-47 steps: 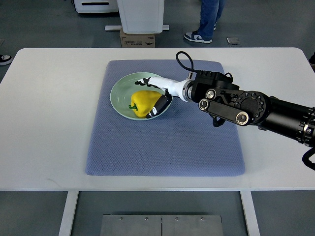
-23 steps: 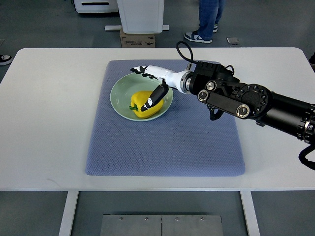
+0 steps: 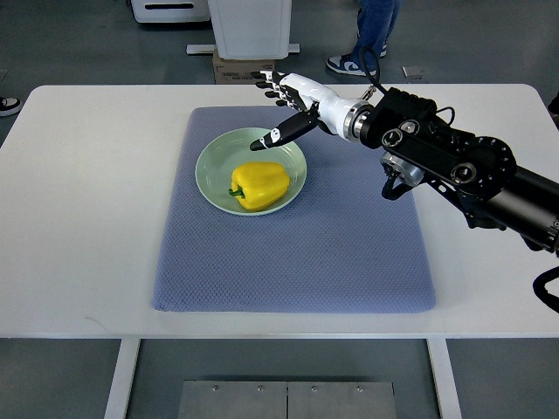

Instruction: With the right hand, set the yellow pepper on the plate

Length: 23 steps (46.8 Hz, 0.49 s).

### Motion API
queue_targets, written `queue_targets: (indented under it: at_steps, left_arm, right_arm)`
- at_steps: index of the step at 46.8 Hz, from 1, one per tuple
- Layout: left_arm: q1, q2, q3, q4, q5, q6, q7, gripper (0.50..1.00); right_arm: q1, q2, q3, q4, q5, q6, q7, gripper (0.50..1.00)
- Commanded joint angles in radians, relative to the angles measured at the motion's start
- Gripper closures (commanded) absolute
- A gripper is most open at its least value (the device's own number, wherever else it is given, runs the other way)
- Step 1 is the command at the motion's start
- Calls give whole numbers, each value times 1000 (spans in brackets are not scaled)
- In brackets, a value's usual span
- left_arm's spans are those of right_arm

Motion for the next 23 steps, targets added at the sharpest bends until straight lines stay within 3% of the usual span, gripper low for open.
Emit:
queue_targets:
  at_steps: [1, 23]
  left_arm:
    - [1, 0, 0, 0, 0, 0, 0, 500]
    - [-1, 0, 0, 0, 0, 0, 0, 500]
  right_arm:
    - [-45, -11, 81, -11, 0, -1, 8, 505]
    - [-320, -19, 552, -14, 1, -29, 34, 511]
